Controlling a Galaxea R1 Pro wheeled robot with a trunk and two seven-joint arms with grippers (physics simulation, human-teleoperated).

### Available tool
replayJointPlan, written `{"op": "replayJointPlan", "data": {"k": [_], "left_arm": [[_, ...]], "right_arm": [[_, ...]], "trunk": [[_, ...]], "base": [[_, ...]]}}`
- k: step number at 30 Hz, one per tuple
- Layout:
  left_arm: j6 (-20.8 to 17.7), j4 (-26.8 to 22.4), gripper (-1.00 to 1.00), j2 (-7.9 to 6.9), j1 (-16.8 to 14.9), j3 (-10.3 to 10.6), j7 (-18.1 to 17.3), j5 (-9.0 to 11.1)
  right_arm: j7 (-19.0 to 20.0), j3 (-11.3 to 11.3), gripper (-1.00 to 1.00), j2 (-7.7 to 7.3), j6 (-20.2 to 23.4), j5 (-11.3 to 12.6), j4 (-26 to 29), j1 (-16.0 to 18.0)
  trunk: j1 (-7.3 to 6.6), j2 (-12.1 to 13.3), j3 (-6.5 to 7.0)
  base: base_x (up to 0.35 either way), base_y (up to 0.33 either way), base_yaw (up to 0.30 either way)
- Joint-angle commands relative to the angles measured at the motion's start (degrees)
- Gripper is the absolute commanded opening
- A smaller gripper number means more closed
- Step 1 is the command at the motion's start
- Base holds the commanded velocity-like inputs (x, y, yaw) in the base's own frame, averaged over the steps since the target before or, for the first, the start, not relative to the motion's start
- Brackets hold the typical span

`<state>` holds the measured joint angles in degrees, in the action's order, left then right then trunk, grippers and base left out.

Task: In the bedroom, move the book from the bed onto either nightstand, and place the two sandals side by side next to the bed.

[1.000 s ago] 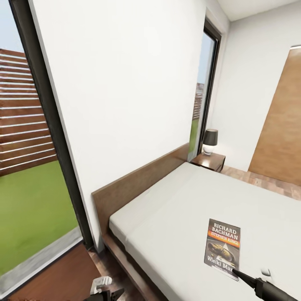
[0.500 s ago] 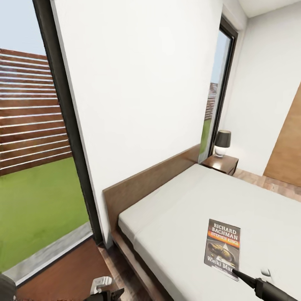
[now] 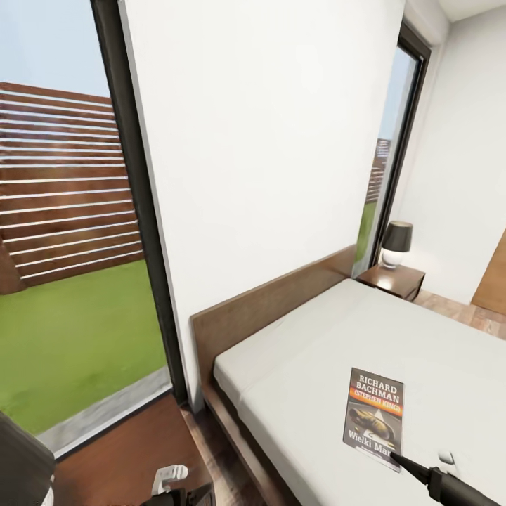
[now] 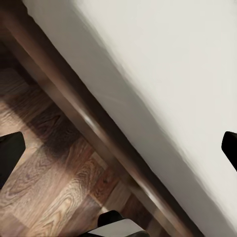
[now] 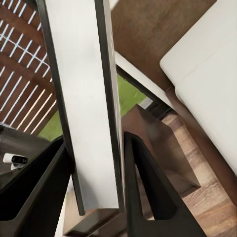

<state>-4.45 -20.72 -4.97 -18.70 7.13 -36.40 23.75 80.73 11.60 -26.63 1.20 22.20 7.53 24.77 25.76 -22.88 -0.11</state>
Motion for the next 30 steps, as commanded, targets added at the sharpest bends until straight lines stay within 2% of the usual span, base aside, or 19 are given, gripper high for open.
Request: {"op": "replayJointPlan", "data": {"k": [1,30], "left_arm": [[-0.47,-0.02,1.00,-0.04,-0.02,0.27,-0.08,0.59],[-0.55,-0.02,1.00,-0.04,-0.02,0.26,0.01,0.59]], "right_arm": [[0.15,0.27,-1.00,0.00,0.12,-0.06,-0.03,0.01],[0.18,0.27,-1.00,0.00,0.11,-0.06,-0.05,0.01]], "trunk": [[0.02,-0.04,-0.02],[0.02,-0.04,0.51]], "base": [[0.000,0.000,0.181],[0.000,0.000,0.185]]}}
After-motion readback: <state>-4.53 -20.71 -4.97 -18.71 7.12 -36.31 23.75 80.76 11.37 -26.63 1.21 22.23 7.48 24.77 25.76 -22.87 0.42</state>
